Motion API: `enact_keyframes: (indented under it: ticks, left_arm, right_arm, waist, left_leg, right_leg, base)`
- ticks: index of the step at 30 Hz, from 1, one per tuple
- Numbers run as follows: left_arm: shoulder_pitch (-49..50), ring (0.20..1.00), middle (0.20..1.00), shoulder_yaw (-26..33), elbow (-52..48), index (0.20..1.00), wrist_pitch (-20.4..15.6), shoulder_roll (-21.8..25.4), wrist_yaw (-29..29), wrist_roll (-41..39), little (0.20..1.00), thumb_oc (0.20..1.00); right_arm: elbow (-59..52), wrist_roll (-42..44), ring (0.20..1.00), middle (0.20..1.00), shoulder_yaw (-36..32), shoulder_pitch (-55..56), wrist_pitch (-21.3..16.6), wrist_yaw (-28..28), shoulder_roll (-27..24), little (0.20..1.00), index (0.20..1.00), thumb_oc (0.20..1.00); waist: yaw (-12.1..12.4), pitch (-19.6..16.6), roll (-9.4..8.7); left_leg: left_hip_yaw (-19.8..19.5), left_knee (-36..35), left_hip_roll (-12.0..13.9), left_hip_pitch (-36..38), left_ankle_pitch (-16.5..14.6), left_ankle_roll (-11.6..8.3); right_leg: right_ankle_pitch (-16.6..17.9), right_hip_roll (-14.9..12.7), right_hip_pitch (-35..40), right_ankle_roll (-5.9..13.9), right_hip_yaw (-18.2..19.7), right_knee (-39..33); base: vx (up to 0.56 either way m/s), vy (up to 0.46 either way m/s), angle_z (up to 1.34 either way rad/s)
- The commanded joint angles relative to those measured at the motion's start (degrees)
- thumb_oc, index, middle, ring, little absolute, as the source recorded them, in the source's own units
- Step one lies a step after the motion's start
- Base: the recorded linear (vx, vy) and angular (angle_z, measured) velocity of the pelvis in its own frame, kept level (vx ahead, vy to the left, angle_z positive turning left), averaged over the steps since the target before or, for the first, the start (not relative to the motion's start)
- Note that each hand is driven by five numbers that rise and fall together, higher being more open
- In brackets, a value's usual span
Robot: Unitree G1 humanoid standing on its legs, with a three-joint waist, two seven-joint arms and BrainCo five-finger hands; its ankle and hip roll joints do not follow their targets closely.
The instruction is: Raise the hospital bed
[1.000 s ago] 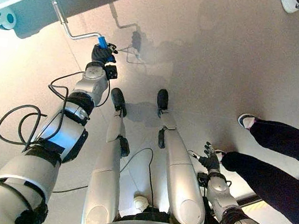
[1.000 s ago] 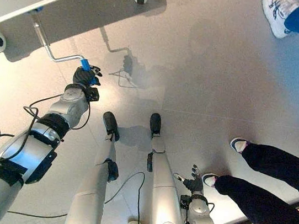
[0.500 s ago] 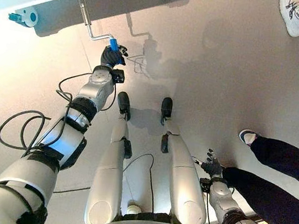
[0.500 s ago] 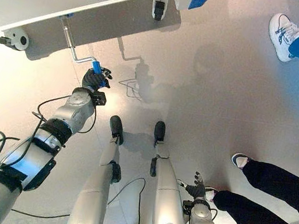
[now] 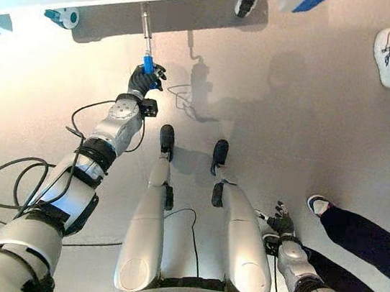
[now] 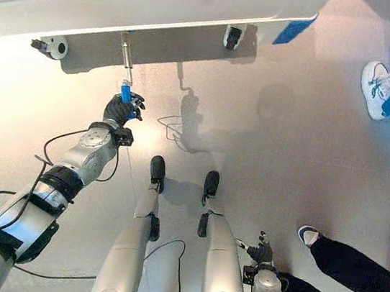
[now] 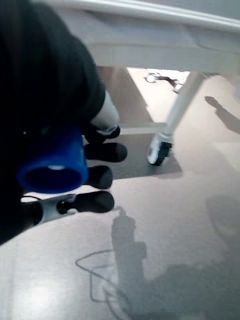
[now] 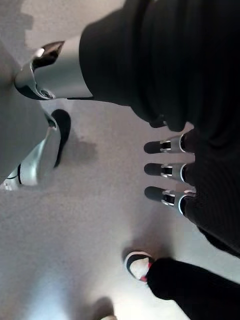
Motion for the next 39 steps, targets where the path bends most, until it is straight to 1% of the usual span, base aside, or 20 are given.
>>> enact_keyframes:
  ticks: [1, 4, 6, 7, 8, 12, 14, 20, 23, 29, 33, 35, 39]
  left_arm:
    - [-5.15, 0.200, 0.200, 3.81, -0.46, 0.200, -5.47, 6.86, 0.69, 0.99, 0.200, 0.200]
    - [-5.32, 0.200, 0.200, 4.37, 2.76, 0.200, -5.07, 8.64, 0.61, 1.35, 0.200, 0.200]
    - [-5.55, 0.200, 0.200, 4.72, 3.79, 0.200, -5.02, 8.98, 0.54, 1.10, 0.200, 0.200]
    - [-5.80, 0.200, 0.200, 5.24, 6.39, 0.200, -4.63, 9.57, 0.59, 1.20, 0.200, 0.200]
    - [-5.91, 0.200, 0.200, 5.26, 6.40, 0.200, -4.65, 9.61, 0.57, 1.19, 0.200, 0.200]
    - [-7.33, 0.200, 0.200, 5.44, 12.76, 0.200, -3.50, 11.06, 0.34, 2.67, 0.200, 0.200]
    - [-8.09, 0.200, 0.200, 5.48, 14.94, 0.200, -3.21, 11.44, 0.52, 3.10, 0.200, 0.200]
    - [-10.63, 0.200, 0.200, 4.85, 20.87, 0.200, -2.16, 11.84, 0.98, 5.82, 0.200, 0.200]
    - [-12.18, 0.200, 0.200, 4.47, 23.24, 0.200, -1.85, 12.41, 1.71, 7.25, 0.200, 0.200]
    - [-13.73, 0.200, 0.200, 4.20, 25.75, 0.200, -1.34, 13.02, 2.88, 8.78, 0.200, 0.200]
    - [-14.60, 0.200, 0.200, 3.74, 26.26, 0.200, -1.12, 12.90, 3.52, 9.85, 0.200, 0.200]
    - [-15.63, 0.200, 0.200, 3.19, 26.41, 0.200, -1.13, 12.61, 4.22, 10.61, 0.200, 0.200]
    - [-16.19, 0.200, 0.200, 3.21, 26.27, 0.200, -1.20, 12.12, 4.91, 10.91, 0.200, 0.200]
  right_arm:
    - [0.36, 2.15, 1.000, 1.000, -2.83, 3.18, 1.13, -0.20, -0.68, 1.000, 1.000, 1.000]
    - [0.68, 2.37, 1.000, 1.000, -2.87, 3.35, 0.98, -0.08, -0.87, 1.000, 1.000, 1.000]
    - [0.74, 2.43, 1.000, 1.000, -2.92, 3.21, 0.93, -0.10, -0.93, 1.000, 1.000, 1.000]
    - [0.98, 2.63, 1.000, 1.000, -2.95, 3.26, 0.89, -0.06, -0.91, 1.000, 1.000, 1.000]
    - [0.96, 2.64, 1.000, 1.000, -2.98, 3.17, 0.88, -0.06, -0.91, 1.000, 1.000, 1.000]
    - [0.91, 3.14, 1.000, 1.000, -2.36, 3.20, 0.56, 0.06, -0.78, 1.000, 1.000, 1.000]
    - [0.79, 3.40, 1.000, 1.000, -2.10, 3.05, 0.36, 0.07, -0.73, 1.000, 1.000, 1.000]
    - [0.48, 3.91, 1.000, 1.000, -1.09, 3.19, -0.31, -0.12, -0.58, 1.000, 1.000, 1.000]
    - [-1.04, 4.35, 1.000, 1.000, -0.23, 3.37, -0.93, -0.34, -0.70, 1.000, 1.000, 1.000]
    - [-6.44, 4.27, 1.000, 1.000, 1.18, 4.61, -2.11, -1.42, -1.24, 1.000, 1.000, 1.000]
    - [-9.21, 3.79, 1.000, 1.000, 2.00, 5.25, -2.54, -1.74, -1.76, 1.000, 1.000, 1.000]
    - [-11.71, 3.58, 1.000, 1.000, 2.56, 5.68, -2.99, -2.04, -2.22, 1.000, 1.000, 1.000]
    - [-14.47, 3.22, 1.000, 1.000, 3.07, 5.94, -3.34, -2.55, -2.53, 1.000, 1.000, 1.000]
  waist:
    - [-0.03, 0.34, -1.29]
    - [0.56, 0.34, -1.78]
    - [0.61, 0.34, -1.89]
    - [0.78, 0.34, -2.17]
    - [0.73, 0.34, -2.16]
    - [0.96, 0.34, -2.99]
    - [0.79, 0.34, -3.30]
    - [0.33, 0.34, -4.10]
    - [-0.26, 0.34, -4.50]
    - [-1.52, 0.34, -4.96]
    - [-2.15, 0.34, -4.80]
    - [-2.76, 0.34, -4.52]
    - [-3.52, 0.34, -4.25]
  left_leg:
    - [2.27, -0.03, -3.56, 5.25, -4.63, -1.15]
    - [1.74, -0.03, -3.74, 5.10, -4.83, -1.20]
    - [1.69, -0.03, -3.85, 4.64, -4.45, -1.16]
    - [1.62, -0.03, -3.80, 4.40, -4.67, -1.25]
    - [1.60, -0.03, -3.86, 4.08, -4.32, -1.22]
    - [1.42, -0.03, -3.74, 2.99, -4.49, -1.29]
    - [1.42, -0.03, -3.79, 1.99, -4.13, -1.27]
    - [1.84, -0.03, -3.80, -0.08, -4.53, -1.18]
    - [2.09, -0.03, -3.88, -2.80, -4.15, -1.03]
    - [3.60, -0.03, -3.67, -6.39, -4.66, -0.71]
    - [4.24, -0.03, -3.67, -8.20, -4.70, -0.63]
    - [4.65, -0.03, -3.70, -9.55, -4.66, -0.48]
    - [5.83, -0.03, -3.78, -10.57, -4.97, -0.15]
  right_leg:
    - [11.39, -3.49, 5.13, 7.03, 0.60, -13.00]
    - [11.04, -3.68, 5.69, 7.18, -0.17, -13.17]
    - [11.38, -3.82, 5.48, 7.22, -0.34, -13.34]
    - [11.16, -3.90, 5.68, 7.35, -0.65, -13.59]
    - [11.48, -3.96, 5.41, 7.34, -0.68, -13.65]
    - [11.51, -3.96, 5.02, 7.55, -0.88, -14.39]
    - [11.96, -4.10, 4.40, 7.66, -0.99, -14.81]
    - [12.20, -4.03, 2.69, 7.86, -0.57, -15.46]
    - [12.97, -3.90, -0.14, 8.06, 0.00, -15.77]
    - [13.78, -3.53, -4.75, 8.40, 2.01, -15.76]
    - [14.20, -3.51, -7.00, 8.53, 3.02, -15.99]
    - [14.61, -3.40, -9.19, 8.64, 3.93, -15.84]
    - [15.22, -3.09, -11.19, 8.73, 5.69, -16.03]
  base:
    - [0.03, 0.015, 0.10]
    - [0.01, 0.023, 0.20]
    - [0.01, 0.024, 0.23]
    - [0.02, 0.022, 0.19]
    - [0.02, 0.028, 0.17]
    - [0.02, 0.032, 0.06]
    - [0.01, 0.037, 0.04]
    - [0.02, 0.042, 0.07]
    - [0.02, 0.051, 0.03]
    - [0.03, 0.059, -0.08]
    - [0.02, 0.031, -0.12]
    - [0.01, 0.034, -0.15]
    - [0.00, 0.046, -0.13]
